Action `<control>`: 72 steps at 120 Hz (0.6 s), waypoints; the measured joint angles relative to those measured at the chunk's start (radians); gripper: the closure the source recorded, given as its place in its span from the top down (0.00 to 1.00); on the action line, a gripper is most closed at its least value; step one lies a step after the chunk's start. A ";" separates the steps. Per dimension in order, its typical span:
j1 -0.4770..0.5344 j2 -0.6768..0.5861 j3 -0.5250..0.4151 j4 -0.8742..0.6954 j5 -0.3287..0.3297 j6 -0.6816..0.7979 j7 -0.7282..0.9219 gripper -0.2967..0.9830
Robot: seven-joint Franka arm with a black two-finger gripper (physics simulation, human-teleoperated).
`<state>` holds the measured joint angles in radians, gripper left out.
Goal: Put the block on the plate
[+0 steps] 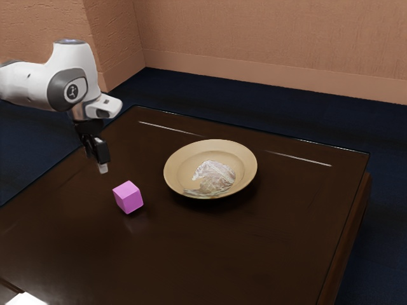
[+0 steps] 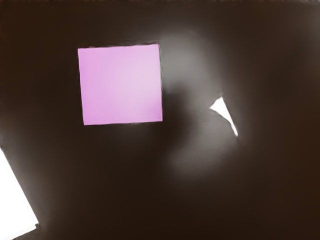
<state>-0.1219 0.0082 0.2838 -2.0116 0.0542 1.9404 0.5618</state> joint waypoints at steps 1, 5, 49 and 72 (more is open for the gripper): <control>-0.002 0.004 0.002 0.004 0.000 0.003 0.005 0.77; -0.009 0.021 0.008 0.017 -0.001 0.016 0.025 0.77; 0.014 0.298 0.028 0.219 -0.085 0.064 0.111 0.77; 0.009 0.354 0.020 0.231 -0.122 0.069 0.117 0.77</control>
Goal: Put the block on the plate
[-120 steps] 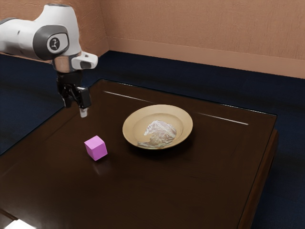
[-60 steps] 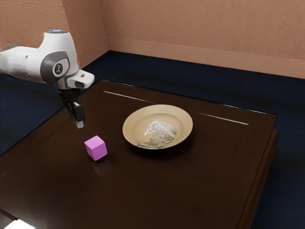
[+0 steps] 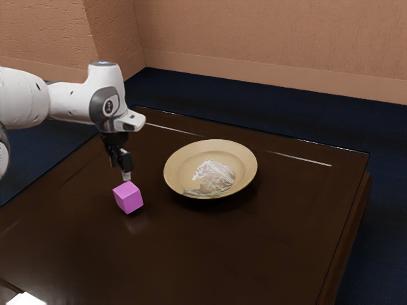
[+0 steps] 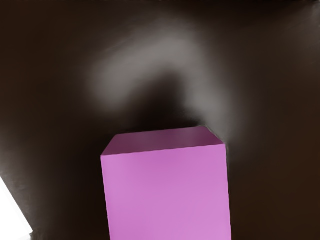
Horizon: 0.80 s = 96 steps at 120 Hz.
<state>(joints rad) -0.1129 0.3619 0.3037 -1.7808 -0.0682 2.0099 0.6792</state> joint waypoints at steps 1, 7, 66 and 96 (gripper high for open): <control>0.000 0.001 -0.001 0.000 -0.001 0.000 0.000 0.77; -0.001 0.003 -0.005 -0.002 -0.007 0.001 0.002 0.77; 0.003 0.119 -0.008 -0.006 -0.030 0.041 0.017 0.77; 0.003 0.146 -0.008 0.001 -0.033 0.052 0.023 0.72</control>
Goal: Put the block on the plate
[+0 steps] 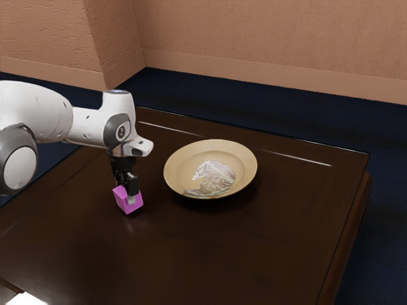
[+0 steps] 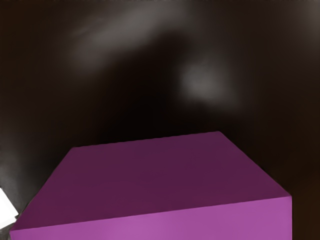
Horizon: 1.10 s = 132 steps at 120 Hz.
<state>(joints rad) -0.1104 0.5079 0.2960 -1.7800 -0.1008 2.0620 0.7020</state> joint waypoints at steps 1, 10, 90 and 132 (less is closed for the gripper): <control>0.000 0.001 0.000 0.000 0.000 0.000 0.000 0.72; 0.001 0.010 0.000 0.000 0.000 0.002 0.001 0.69; -0.004 -0.093 0.008 0.019 0.012 -0.022 0.005 0.56; -0.024 -0.050 0.009 0.223 0.009 -0.102 0.006 0.56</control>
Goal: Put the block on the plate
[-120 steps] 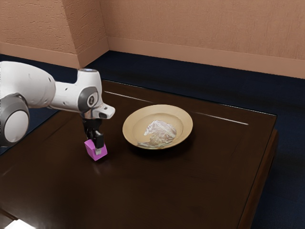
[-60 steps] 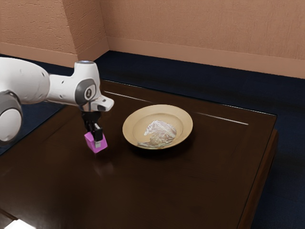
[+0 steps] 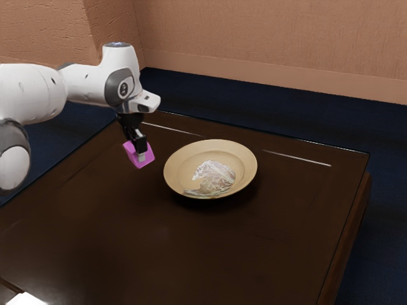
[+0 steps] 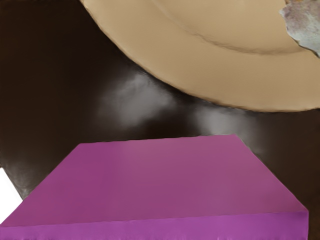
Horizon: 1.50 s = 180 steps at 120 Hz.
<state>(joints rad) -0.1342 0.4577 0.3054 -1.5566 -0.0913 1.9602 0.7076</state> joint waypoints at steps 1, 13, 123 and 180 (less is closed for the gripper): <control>-0.004 0.005 0.000 0.006 -0.001 -0.002 0.000 0.56; -0.057 0.062 0.002 0.077 -0.017 -0.023 -0.001 0.56; -0.145 0.332 0.014 0.373 -0.048 -0.128 -0.001 0.63; -0.153 0.214 0.018 0.356 -0.044 -0.149 0.000 0.75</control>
<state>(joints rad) -0.2873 0.6721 0.3238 -1.2005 -0.1357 1.8109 0.7077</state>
